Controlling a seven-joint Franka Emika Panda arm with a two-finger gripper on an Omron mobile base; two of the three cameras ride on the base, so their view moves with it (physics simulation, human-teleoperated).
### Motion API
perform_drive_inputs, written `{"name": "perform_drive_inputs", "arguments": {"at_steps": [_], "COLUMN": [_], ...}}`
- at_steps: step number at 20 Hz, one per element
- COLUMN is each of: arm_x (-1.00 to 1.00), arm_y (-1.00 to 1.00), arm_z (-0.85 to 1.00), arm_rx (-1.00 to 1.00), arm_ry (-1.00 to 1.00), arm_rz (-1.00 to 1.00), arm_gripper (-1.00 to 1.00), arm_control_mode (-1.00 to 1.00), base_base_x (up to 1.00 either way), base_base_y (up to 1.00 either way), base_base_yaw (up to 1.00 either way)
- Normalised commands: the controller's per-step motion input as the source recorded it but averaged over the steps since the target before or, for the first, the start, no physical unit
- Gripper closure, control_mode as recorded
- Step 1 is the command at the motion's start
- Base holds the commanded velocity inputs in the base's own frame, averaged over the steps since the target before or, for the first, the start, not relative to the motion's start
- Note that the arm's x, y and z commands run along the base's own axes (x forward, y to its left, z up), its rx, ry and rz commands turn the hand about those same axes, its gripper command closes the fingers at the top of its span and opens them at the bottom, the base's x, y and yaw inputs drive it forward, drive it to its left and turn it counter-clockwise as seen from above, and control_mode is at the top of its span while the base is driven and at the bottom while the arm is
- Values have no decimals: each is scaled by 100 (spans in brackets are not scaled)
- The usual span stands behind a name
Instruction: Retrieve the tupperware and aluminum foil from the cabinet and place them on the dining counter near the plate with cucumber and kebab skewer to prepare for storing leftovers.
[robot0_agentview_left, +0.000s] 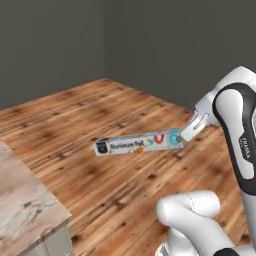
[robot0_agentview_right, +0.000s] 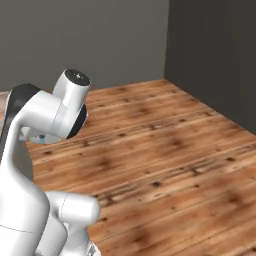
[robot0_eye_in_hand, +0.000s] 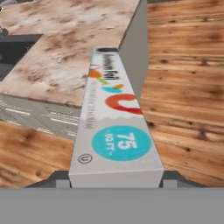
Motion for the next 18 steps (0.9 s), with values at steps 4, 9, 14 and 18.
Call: {"name": "perform_drive_inputs", "arguments": {"at_steps": [4,9,14,18], "arm_x": [0,0,0,0], "arm_y": [0,0,0,0], "arm_z": [0,0,0,0], "arm_rx": [0,0,0,0], "arm_ry": [0,0,0,0], "arm_rz": [0,0,0,0], "arm_gripper": [100,100,100,100], "arm_control_mode": [100,100,100,100], "base_base_x": [100,100,100,100], "base_base_y": [-30,-33,-54,-76], "base_base_yaw": [72,72,63,52]}}
